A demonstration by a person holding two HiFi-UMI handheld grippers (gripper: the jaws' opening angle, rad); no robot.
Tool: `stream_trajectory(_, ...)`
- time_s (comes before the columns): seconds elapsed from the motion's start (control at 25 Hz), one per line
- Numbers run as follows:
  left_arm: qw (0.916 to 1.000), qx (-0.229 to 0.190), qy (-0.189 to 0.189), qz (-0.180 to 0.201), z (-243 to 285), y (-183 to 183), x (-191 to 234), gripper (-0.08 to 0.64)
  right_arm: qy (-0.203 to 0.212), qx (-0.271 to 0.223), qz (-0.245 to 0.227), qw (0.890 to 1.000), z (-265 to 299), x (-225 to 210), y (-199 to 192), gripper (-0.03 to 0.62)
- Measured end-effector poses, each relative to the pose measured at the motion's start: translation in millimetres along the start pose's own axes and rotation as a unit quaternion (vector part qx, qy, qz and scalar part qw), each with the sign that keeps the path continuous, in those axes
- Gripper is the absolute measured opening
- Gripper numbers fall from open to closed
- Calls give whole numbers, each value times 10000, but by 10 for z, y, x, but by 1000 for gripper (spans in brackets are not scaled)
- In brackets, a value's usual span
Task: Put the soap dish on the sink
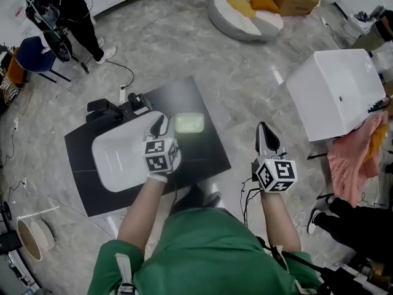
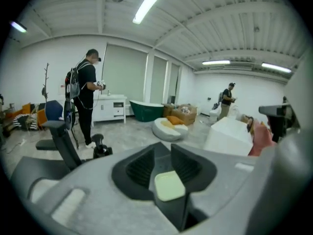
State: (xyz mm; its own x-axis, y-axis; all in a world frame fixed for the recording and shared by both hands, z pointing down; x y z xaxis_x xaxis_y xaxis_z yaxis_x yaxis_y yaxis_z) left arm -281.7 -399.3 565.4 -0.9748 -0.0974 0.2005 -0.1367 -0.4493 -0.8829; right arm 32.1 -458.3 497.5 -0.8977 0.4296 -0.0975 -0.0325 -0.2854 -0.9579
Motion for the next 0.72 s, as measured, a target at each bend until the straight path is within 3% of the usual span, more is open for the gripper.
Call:
stream_trajectory(0.24, 9965, -700, -13, 455, -504, 552, -318, 89, 214, -452, -16, 9987, -248, 116, 308, -2)
stream_trajectory(0.52, 9843, -1325, -84, 1165, -1015, 1098, -715, 54, 352, -821, 43, 9960, -511, 143, 685, -2)
stream_trajectory(0.72, 9750, -1744, -116, 1372, -1381, 1416, -940, 43, 445, -1147, 21, 9924, -694, 199, 977, -2)
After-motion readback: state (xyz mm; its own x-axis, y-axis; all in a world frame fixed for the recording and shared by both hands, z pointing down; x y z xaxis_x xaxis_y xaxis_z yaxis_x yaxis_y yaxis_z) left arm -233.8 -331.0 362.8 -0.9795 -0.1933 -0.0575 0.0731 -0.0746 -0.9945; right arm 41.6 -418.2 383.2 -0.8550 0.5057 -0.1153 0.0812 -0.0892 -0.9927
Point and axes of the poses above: the fingertips, and each gripper's own axes: z forward along the fingers, x to its left, y out of its top, the point moved 5 cm from there along -z, backward along the fingers, and after that the axes turned 12 degrees about -y, right-handed, at the moved point
